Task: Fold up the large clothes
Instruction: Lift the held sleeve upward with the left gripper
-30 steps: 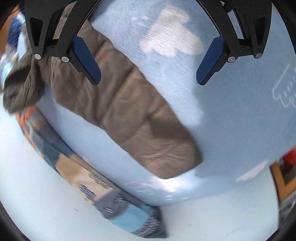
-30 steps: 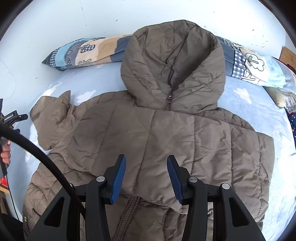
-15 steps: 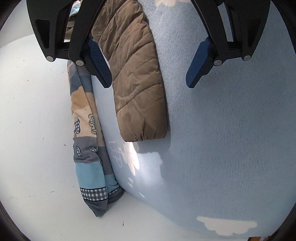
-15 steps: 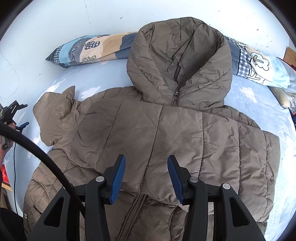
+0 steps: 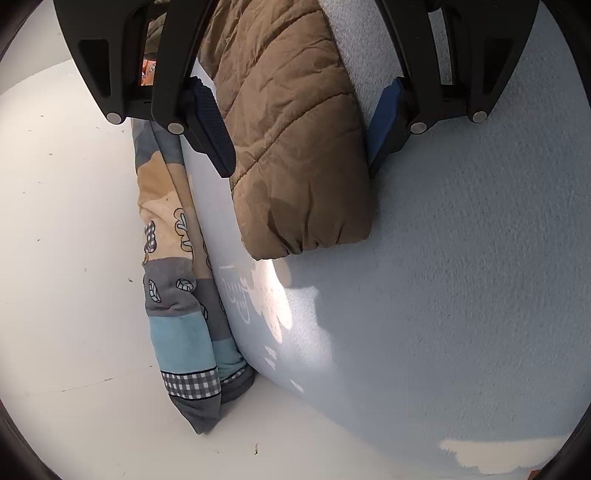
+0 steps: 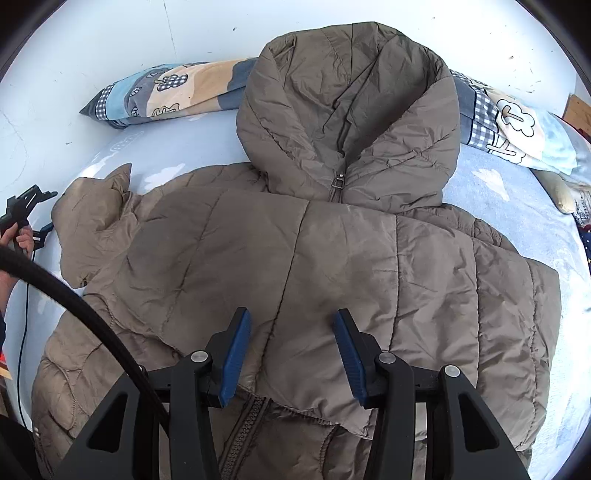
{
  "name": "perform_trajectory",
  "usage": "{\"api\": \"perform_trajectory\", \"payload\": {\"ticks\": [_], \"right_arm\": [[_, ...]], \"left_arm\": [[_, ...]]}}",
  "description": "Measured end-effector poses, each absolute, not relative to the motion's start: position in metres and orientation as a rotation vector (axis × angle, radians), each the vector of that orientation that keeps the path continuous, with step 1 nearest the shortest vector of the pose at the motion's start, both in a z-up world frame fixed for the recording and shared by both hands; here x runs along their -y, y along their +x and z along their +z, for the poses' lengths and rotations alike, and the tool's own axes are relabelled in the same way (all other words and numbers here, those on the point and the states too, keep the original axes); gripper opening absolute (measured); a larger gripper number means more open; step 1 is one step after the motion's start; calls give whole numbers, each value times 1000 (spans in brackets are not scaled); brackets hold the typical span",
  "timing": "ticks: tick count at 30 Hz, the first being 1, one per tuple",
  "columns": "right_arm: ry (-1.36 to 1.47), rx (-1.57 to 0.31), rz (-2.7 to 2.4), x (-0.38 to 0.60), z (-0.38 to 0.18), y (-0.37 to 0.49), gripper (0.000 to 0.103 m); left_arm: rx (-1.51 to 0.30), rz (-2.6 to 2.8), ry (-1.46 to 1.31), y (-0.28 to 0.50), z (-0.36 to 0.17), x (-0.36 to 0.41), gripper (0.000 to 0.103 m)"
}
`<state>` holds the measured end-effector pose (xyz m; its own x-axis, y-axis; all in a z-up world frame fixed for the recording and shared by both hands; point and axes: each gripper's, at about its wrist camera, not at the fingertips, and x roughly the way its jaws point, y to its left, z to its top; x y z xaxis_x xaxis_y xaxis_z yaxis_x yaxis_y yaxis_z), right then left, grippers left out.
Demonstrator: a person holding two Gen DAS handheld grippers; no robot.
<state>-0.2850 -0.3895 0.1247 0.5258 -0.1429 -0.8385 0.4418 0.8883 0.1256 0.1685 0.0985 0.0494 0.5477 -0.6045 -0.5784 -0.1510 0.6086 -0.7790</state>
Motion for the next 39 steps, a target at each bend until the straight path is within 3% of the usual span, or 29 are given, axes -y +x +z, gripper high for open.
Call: {"api": "perform_trajectory", "payload": {"ticks": [3,4,5,6,7,15,18,20,25,32,39], "right_arm": [[337,-962,-360,390,122,-284,51],[335,-963,-359,391,122,-283,51],[332,-961,-361,391,121,-283,51],[335,-959,-365,392,121,-283,52],[342,-958,-364,393,121,-284,52],[394,-933,-376,399,129,-289,52],[394,-914,-383,400,133,-290,52],[386,-968,-380,399,122,-285,63],[358,-1044,-380,396,111,-278,63],[445,-854,-387,410,171,-305,63],[595,-744,-401,441,200,-339,63]], "left_arm": [[-964,-313,-875,170,50,-92,69],[-955,-315,-867,170,51,-90,61],[-948,-319,-860,170,51,-88,32],[-952,-336,-863,172,51,-86,16],[-950,-352,-885,171,49,-86,13],[-868,-373,-883,153,94,-81,13],[-826,-420,-878,138,128,-75,13],[-793,-451,-849,124,155,-68,13],[-678,-564,-810,69,227,-50,13],[-562,-759,-694,-22,307,-4,13],[-613,-941,-625,-93,322,69,13]]}}
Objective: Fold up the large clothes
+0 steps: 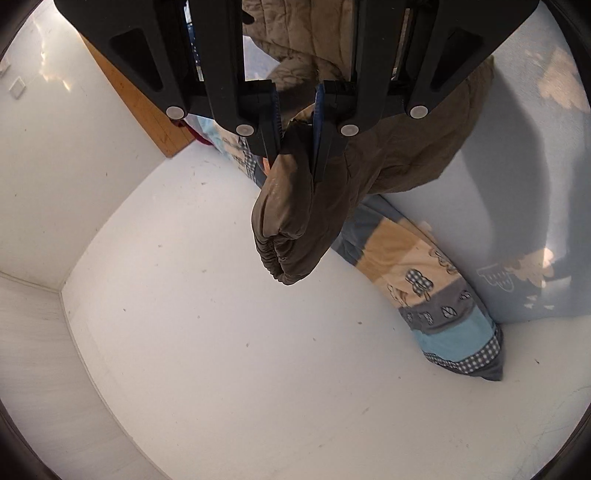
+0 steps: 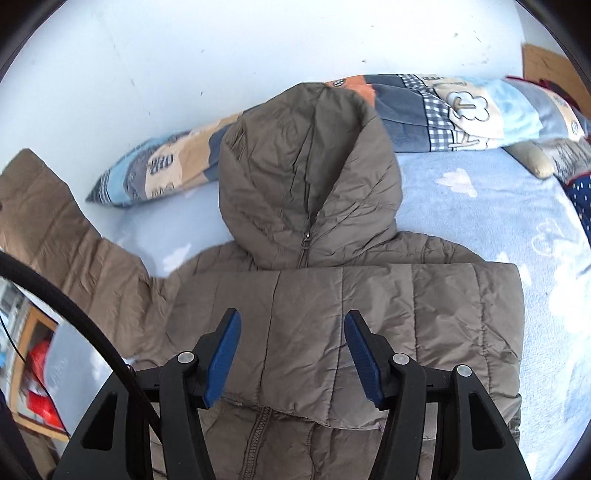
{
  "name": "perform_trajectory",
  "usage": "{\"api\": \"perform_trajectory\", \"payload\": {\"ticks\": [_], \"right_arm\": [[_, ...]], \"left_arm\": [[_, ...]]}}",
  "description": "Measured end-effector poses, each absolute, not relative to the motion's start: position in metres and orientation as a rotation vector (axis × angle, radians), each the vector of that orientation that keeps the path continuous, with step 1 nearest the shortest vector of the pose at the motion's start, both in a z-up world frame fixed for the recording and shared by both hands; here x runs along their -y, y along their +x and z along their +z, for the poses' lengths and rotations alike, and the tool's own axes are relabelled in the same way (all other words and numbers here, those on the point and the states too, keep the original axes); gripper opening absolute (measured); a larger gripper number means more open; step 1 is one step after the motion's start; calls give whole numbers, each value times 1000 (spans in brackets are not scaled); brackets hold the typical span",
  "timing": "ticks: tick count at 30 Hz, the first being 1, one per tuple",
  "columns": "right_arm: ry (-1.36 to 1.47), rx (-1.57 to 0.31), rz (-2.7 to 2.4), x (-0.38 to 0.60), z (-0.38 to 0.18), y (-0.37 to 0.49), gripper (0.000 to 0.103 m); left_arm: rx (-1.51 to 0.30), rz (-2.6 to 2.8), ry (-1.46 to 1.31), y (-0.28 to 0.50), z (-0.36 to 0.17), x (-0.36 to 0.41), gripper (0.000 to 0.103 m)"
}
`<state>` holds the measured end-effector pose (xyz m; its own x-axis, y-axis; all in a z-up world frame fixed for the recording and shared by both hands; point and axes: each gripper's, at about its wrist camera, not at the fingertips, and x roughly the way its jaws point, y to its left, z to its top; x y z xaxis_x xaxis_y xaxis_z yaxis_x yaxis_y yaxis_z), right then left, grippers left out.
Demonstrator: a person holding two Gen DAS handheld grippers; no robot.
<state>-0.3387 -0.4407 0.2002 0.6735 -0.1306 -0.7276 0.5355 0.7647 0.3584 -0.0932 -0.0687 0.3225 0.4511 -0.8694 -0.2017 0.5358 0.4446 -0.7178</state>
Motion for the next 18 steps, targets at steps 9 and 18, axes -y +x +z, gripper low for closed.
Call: {"api": "perform_trajectory", "payload": {"ticks": [9,18], "right_arm": [[764,-625,-380,480,218,-384,63],[889,-507,-438,525,231,-442,63]], "left_arm": [[-726,-1074,-472,-162,304,178,13],[-858,-1179,-274,-243,248,296,13]]}}
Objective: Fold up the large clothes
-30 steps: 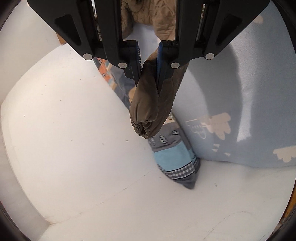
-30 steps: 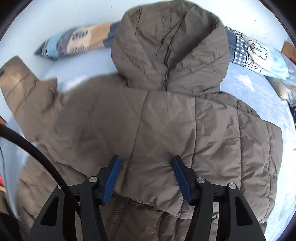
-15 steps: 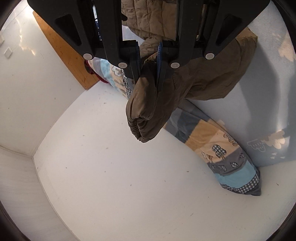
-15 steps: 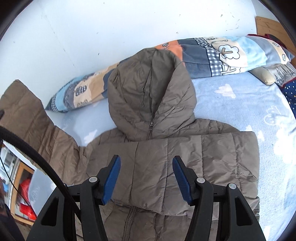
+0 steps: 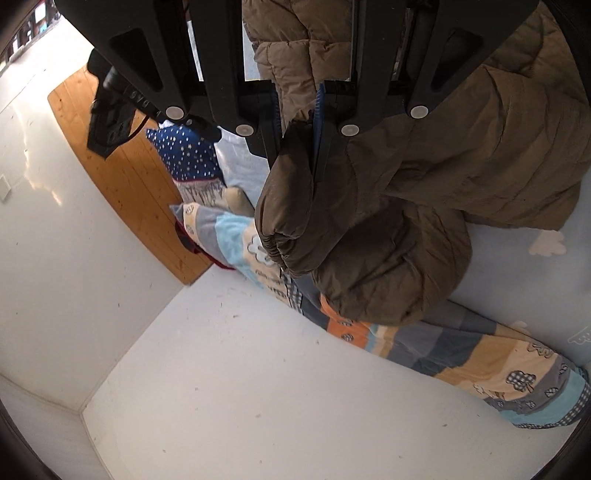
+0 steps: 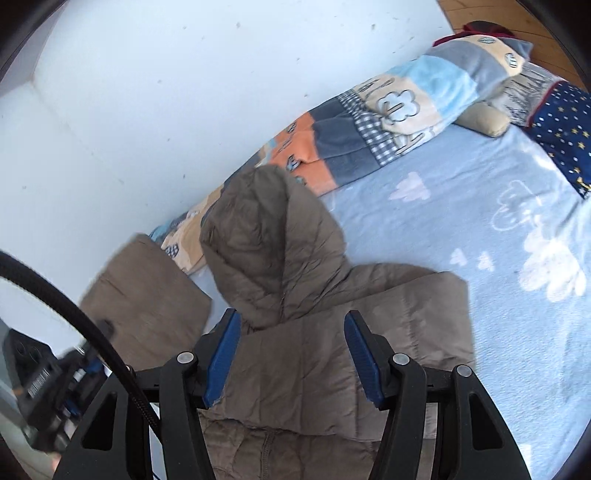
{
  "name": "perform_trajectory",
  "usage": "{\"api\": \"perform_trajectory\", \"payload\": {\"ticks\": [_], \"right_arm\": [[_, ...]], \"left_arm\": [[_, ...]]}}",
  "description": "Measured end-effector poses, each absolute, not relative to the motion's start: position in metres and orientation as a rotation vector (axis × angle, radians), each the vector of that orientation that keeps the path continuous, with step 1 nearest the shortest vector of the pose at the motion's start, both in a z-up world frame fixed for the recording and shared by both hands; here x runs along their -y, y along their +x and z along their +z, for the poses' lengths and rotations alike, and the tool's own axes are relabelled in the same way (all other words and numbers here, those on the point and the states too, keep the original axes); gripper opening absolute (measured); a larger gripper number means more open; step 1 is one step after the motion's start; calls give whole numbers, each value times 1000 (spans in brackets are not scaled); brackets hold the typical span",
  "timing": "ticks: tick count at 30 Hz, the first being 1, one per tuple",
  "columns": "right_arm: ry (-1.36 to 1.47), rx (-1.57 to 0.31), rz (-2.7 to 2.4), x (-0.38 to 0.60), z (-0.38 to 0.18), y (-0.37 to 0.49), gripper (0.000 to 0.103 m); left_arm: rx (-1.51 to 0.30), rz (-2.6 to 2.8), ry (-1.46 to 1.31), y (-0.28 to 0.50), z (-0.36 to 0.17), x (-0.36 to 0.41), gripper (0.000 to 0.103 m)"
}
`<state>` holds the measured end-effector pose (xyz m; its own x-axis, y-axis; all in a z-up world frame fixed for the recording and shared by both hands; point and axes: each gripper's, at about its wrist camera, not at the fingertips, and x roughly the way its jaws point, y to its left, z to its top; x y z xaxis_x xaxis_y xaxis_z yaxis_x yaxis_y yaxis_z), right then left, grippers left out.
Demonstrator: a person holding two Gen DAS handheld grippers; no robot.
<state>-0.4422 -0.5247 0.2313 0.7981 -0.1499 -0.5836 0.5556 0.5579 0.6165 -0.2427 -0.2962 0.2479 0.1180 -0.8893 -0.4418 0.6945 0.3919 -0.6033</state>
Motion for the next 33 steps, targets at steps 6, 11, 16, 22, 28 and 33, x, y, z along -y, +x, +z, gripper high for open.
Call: {"api": "perform_trajectory", "payload": {"ticks": [6,11,16,22,28,33], "right_arm": [[924,-536,-472,542,221,-465,63],[968,-581,-484,553,206,-469,64],[986,-645,-465,551,189,-457,67],[1054,-707,-426,546,164,-441,68],[1091,-801,-421,536,134,-426,69],[1137,-820,-369,523,114,-414,69]], "left_arm": [[-971,-1171,-91,-285,169,358,14],[-1095,-1142,68,-294,112,380,23],[-1077,-1196,22,-294,136,344,60],[-995,-1165,-15,-262,181,271,69],[-1117,-970,-99,-190,160,190,69],[-1197,-877,-346,-144,115,139,69]]}}
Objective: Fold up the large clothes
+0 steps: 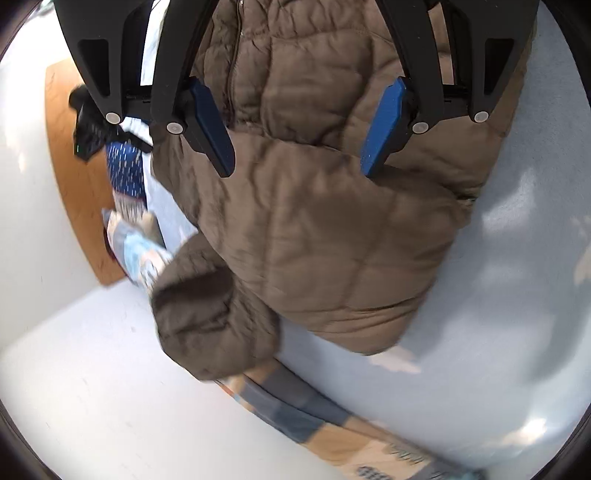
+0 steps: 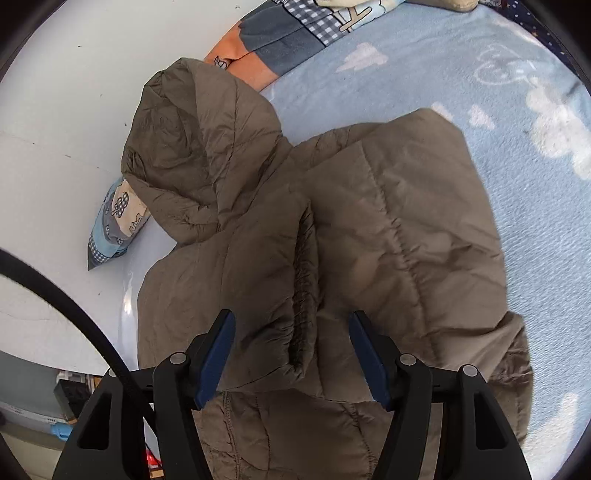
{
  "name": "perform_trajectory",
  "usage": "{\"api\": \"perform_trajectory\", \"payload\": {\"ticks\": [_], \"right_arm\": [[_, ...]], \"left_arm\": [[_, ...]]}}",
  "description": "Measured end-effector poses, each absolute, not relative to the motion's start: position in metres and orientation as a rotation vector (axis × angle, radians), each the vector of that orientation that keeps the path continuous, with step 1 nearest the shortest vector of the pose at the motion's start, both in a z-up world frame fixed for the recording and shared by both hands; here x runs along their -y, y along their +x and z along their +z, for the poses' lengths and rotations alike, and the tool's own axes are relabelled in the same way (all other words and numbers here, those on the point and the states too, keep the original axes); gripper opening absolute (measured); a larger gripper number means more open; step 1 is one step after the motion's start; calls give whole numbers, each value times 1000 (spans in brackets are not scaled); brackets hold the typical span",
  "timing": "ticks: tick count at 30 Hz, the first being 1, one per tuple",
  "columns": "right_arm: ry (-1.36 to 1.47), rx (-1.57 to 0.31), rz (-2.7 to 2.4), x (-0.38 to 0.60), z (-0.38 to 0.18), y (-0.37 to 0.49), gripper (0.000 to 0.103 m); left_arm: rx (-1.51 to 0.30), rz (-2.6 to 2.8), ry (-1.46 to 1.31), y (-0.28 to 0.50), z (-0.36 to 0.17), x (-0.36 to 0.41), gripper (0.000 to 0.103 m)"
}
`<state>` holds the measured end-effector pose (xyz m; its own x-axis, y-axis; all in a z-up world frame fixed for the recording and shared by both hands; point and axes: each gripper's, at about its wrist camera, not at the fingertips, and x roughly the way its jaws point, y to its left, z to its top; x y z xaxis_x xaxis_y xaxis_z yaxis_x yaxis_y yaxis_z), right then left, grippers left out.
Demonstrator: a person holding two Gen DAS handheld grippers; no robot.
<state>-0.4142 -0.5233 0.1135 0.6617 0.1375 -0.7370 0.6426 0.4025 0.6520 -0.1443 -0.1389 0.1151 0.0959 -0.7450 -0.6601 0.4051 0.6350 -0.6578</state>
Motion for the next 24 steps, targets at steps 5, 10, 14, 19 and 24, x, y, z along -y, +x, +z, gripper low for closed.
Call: {"api": "perform_trajectory", "payload": {"ticks": [5,10,14,19,24], "right_arm": [[1070,-834,-349,510,107,-396,25],[930,-811,-408,511,128,-396,20],[795,-856,-493,512,143,-403,20],[789,-997,-537,516,100,-390,23],[779,-1018,-548,516,98,-387,23]], "left_arm": [[-1200,-870,-344,-131,108,145,69],[-1200,-876,-376,-127,114,144,69],[-1180,-817,-310,-126,115,141,69],[-1239,-758,-225,-123,96,150,69],[-1196,-741,-132,-128,104,155,69]]}}
